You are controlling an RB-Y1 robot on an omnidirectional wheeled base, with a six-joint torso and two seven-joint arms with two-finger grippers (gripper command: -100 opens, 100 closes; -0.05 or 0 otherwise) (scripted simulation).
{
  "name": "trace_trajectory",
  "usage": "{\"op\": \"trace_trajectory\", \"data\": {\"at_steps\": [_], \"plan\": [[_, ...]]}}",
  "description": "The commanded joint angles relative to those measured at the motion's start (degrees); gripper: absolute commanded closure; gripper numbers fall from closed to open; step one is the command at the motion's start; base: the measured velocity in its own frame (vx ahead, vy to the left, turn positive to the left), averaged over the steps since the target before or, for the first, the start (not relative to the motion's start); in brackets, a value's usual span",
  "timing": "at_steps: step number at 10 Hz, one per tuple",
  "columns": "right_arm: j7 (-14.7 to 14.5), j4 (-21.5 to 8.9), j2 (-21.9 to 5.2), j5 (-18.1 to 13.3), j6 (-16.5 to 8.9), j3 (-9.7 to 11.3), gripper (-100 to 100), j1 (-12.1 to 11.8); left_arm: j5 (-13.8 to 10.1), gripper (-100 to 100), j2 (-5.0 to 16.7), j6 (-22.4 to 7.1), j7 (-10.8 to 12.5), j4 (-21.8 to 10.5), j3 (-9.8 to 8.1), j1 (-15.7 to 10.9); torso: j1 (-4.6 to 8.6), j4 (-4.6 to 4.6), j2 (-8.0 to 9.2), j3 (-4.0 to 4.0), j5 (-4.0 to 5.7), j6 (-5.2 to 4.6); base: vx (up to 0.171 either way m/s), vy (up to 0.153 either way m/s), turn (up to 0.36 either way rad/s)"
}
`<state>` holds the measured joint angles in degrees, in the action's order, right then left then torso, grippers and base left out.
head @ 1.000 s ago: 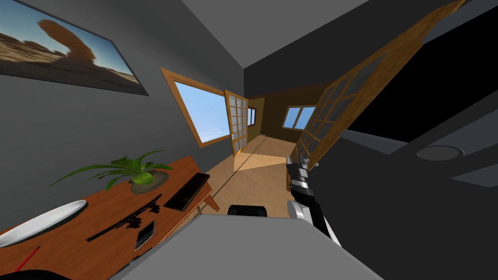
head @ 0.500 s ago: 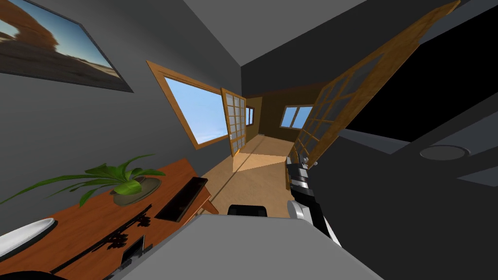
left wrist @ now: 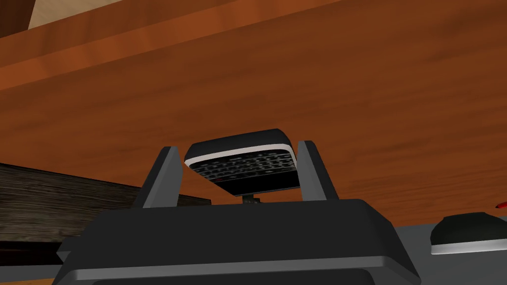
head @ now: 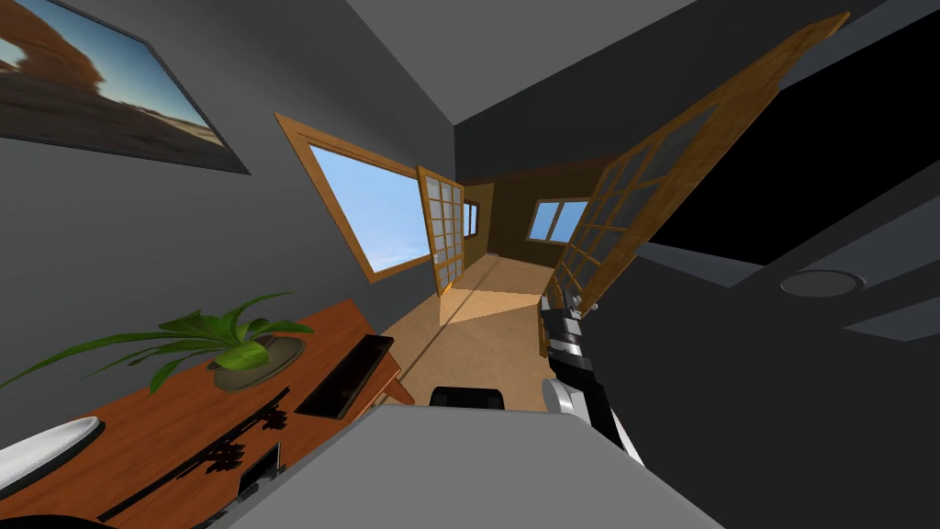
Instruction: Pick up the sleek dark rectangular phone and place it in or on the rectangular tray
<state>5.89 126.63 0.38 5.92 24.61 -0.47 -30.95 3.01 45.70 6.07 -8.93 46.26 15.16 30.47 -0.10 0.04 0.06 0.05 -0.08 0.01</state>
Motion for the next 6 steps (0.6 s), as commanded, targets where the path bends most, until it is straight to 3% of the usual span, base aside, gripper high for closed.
{"op": "trace_trajectory", "data": {"at_steps": [1, 3, 4, 5, 6], "plan": [[0.00, 0.00, 0.00, 0.00, 0.00, 0.00, 0, 0.00, 0.00, 100, 0.00, 0.00, 0.00, 0.00, 0.00, 0.00, 0.00, 0.00, 0.00, 0.00, 0.00, 0.00, 0.000, 0.000, 0.000], [0.00, 0.00, 0.00, 0.00, 0.00, 0.00, 0, 0.00, 0.01, 100, 0.00, 0.02, -0.01, 0.01, 0.01, 0.00, -0.02, 0.00, -0.01, -0.01, 0.00, 0.01, 0.000, 0.000, 0.000], [0.00, 0.00, 0.00, 0.00, 0.00, 0.00, 0, 0.00, 0.02, 0, 0.00, 0.04, -0.02, 0.02, 0.02, 0.00, -0.02, 0.00, -0.01, -0.01, 0.01, 0.02, 0.000, 0.000, 0.000], [0.00, 0.00, 0.00, 0.00, 0.00, 0.00, 0, 0.00, -0.46, 100, 1.25, 0.15, 0.25, 1.95, 0.04, 1.67, -0.02, 0.00, -0.01, -0.01, 0.00, 0.02, 0.010, -0.041, 0.048], [0.00, 0.00, 0.00, 0.00, 0.00, 0.00, 0, 0.00, -0.77, 100, 2.02, 0.29, 0.49, 2.80, 0.18, 2.45, 0.12, -0.01, -0.02, -0.01, 0.02, 0.06, 0.021, -0.059, 0.080]]}}
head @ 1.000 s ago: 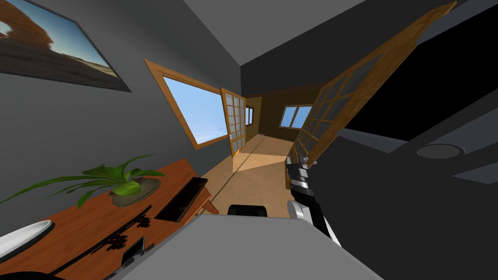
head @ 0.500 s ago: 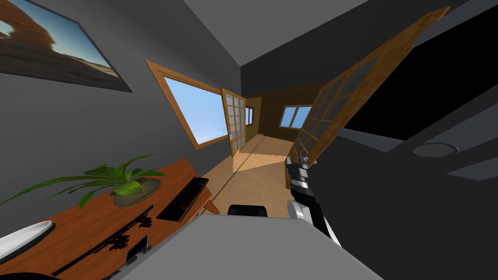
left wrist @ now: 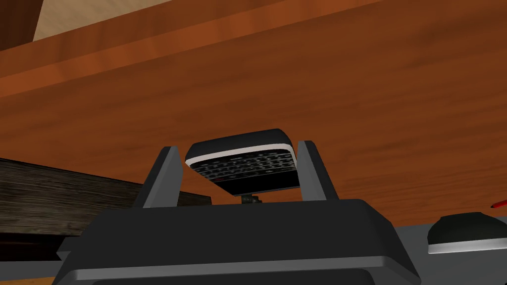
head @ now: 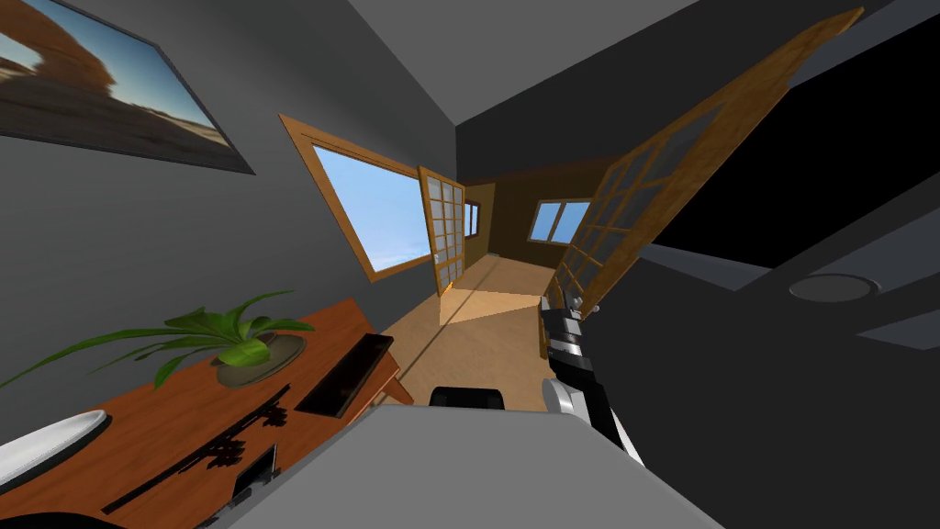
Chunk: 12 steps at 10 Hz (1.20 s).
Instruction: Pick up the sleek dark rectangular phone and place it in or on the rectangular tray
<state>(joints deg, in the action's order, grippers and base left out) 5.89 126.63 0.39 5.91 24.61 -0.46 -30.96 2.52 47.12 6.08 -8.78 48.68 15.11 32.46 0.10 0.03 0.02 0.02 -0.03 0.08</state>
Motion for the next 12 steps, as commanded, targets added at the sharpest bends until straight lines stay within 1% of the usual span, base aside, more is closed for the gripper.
{"op": "trace_trajectory", "data": {"at_steps": [1, 2, 3, 4, 6, 7, 9, 12], "plan": [[0.00, 0.00, 0.00, 0.00, 0.00, 0.00, 0, 0.00, 0.00, 100, 0.00, 0.00, 0.00, 0.00, 0.00, 0.00, 0.00, 0.00, 0.00, 0.00, 0.00, 0.00, 0.009, -0.026, 0.024], [0.00, 0.00, 0.00, 0.00, 0.00, 0.00, 0, 0.01, -0.04, 0, 0.06, 0.00, 0.05, 0.13, 0.02, 0.13, -0.09, 0.01, 0.01, 0.01, -0.02, -0.05, 0.001, -0.006, -0.001], [0.00, 0.00, 0.00, 0.00, 0.00, 0.00, 0, 0.01, 0.10, 100, 0.83, 0.50, 0.09, 0.54, -0.87, 0.93, -0.17, 0.02, 0.02, 0.01, -0.03, -0.05, -0.039, -0.159, 0.071], [0.00, 0.00, 0.01, 0.00, 0.00, 0.01, 0, 0.01, 0.28, 100, 1.15, 0.71, 0.08, 0.77, -1.47, 1.48, 0.31, 0.02, 0.16, 0.08, 0.00, 0.03, -0.104, -0.224, 0.113], [0.00, 0.00, 0.02, 0.00, 0.00, 0.02, 0, 0.02, 0.80, 100, 1.61, 1.04, 0.04, 1.26, -2.83, 2.75, 0.78, 0.06, 0.51, 0.27, 0.11, 0.13, -0.097, -0.234, 0.099], [0.00, 0.00, 0.02, 0.00, 0.00, 0.02, 0, 0.02, 1.46, 100, 1.92, 1.25, 0.01, 1.81, -4.31, 4.16, 0.77, 0.06, 0.47, 0.25, 0.16, 0.12, -0.049, -0.222, 0.119], [0.00, 0.00, 0.02, 0.00, 0.00, 0.01, 0, 0.00, 2.76, 100, 2.40, 1.43, 0.07, 3.07, -7.19, 7.05, 0.72, 0.01, 0.20, 0.10, 0.18, 0.13, 0.007, -0.189, 0.155], [0.00, 0.00, 0.01, 0.00, 0.00, 0.01, 0, -0.01, 4.32, 100, 3.02, 1.52, 0.84, 5.14, -10.69, 10.39, 0.47, -0.07, -0.30, -0.17, 0.17, 0.06, 0.082, -0.128, 0.146]]}}
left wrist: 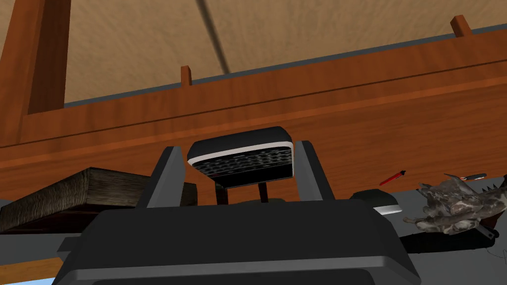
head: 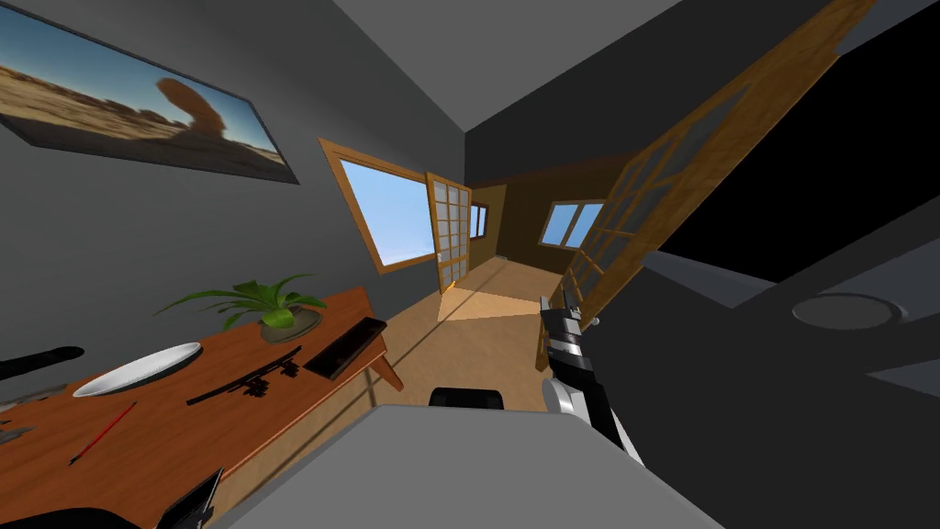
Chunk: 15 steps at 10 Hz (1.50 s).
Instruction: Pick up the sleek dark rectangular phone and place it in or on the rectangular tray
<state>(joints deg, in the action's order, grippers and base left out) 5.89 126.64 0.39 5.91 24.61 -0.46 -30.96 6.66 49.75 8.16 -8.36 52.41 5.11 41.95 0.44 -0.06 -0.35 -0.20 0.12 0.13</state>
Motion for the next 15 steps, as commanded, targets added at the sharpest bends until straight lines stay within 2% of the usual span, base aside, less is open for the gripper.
{"op": "trace_trajectory", "data": {"at_steps": [1, 4, 7, 12, 13, 15], "plan": [[0.00, 0.00, 0.00, 0.00, 0.00, 0.00, 0, 0.00, 0.33, 100, 0.58, -0.53, 0.65, 1.81, -1.08, 1.28, 0.00, 0.00, 0.00, 0.00, 0.00, 0.00, 0.065, -0.074, 0.074], [0.00, 0.00, 0.00, 0.00, 0.00, 0.00, 0, 0.00, -0.01, 100, 3.04, -0.21, 2.52, 5.02, -1.76, 2.83, -0.07, 0.04, -0.10, -0.03, -0.09, -0.16, 0.088, -0.093, 0.065], [0.00, 0.00, -0.01, 0.00, 0.00, 0.00, 0, 0.00, -1.84, 100, 6.12, -0.26, 4.00, 7.70, -0.31, 3.56, -0.36, 0.03, -0.28, -0.12, -0.13, -0.33, 0.117, -0.032, -0.030], [0.00, 0.00, -0.02, 0.00, 0.00, -0.01, 0, -0.01, -5.99, 100, 10.89, -0.98, 5.79, 10.78, 3.45, 4.21, -0.81, -0.01, -0.47, -0.23, -0.24, -0.44, 0.147, 0.050, -0.067], [0.00, 0.00, -0.02, 0.00, 0.00, -0.02, 0, -0.01, -7.89, 100, 12.72, -1.39, 6.43, 11.72, 5.18, 4.33, -0.82, -0.02, -0.47, -0.24, -0.24, -0.43, 0.225, 0.114, -0.152], [0.00, 0.00, -0.03, 0.00, 0.00, -0.02, 0, -0.01, -9.76, 100, 14.42, -1.81, 7.00, 12.49, 6.88, 4.40, -1.03, -0.06, -0.74, -0.39, -0.29, -0.53, 0.209, 0.110, -0.117]]}}
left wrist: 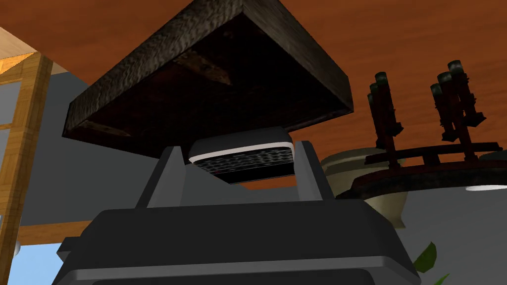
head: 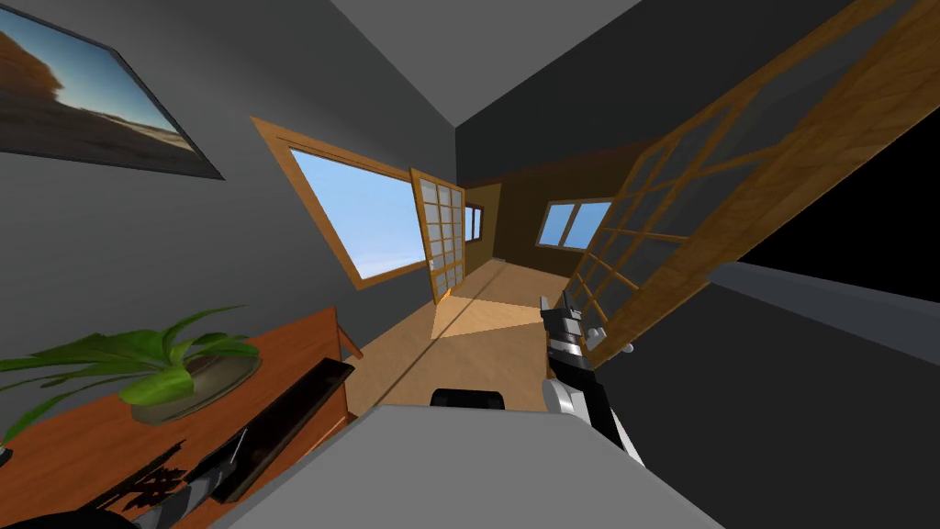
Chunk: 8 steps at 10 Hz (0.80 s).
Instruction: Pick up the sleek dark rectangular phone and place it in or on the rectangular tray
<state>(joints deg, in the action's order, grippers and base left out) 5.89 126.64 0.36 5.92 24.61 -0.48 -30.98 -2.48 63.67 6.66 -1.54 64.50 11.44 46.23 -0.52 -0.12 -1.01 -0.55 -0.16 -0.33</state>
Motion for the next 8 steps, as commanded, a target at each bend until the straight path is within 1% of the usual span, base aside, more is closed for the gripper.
{"op": "trace_trajectory", "data": {"at_steps": [1, 2, 3, 4, 5, 8], "plan": [[0.00, 0.00, 0.00, 0.00, 0.00, 0.00, 0, 0.00, -2.33, 100, 2.00, -0.70, 0.66, 1.02, 2.11, 0.14, 0.00, 0.00, 0.00, 0.00, 0.00, 0.00, 0.211, 0.070, -0.121], [0.00, 0.00, 0.00, 0.00, 0.00, 0.00, 0, 0.00, -3.07, 100, 2.63, -0.87, 0.85, 1.26, 2.79, 0.12, 0.12, 0.00, -0.04, -0.02, 0.02, -0.01, 0.182, 0.075, -0.118], [0.00, 0.00, 0.00, 0.00, 0.00, 0.00, 0, 0.00, -4.23, 100, 3.57, -1.14, 1.14, 1.59, 3.86, 0.08, 0.15, -0.01, 0.04, 0.01, 0.05, 0.03, 0.144, 0.082, -0.112], [0.00, 0.00, 0.00, 0.00, 0.00, 0.00, 0, 0.01, -3.53, 100, 3.02, -0.84, 0.95, 1.36, 3.21, 0.02, 0.16, 0.01, 0.17, 0.08, 0.06, 0.06, 0.063, 0.039, -0.040], [0.00, 0.00, 0.01, 0.00, 0.00, 0.01, 0, 0.01, -3.66, -100, 3.16, -0.85, 1.02, 1.43, 3.27, -0.07, 0.33, 0.04, 0.47, 0.23, 0.07, 0.18, 0.015, 0.009, -0.005], [0.00, 0.00, 0.02, 0.00, 0.00, 0.01, 0, 0.02, -3.64, -100, 3.17, -0.83, 1.01, 1.44, 3.24, -0.10, 0.53, 0.13, 0.85, 0.46, 0.13, 0.21, 0.002, 0.001, 0.000]]}}
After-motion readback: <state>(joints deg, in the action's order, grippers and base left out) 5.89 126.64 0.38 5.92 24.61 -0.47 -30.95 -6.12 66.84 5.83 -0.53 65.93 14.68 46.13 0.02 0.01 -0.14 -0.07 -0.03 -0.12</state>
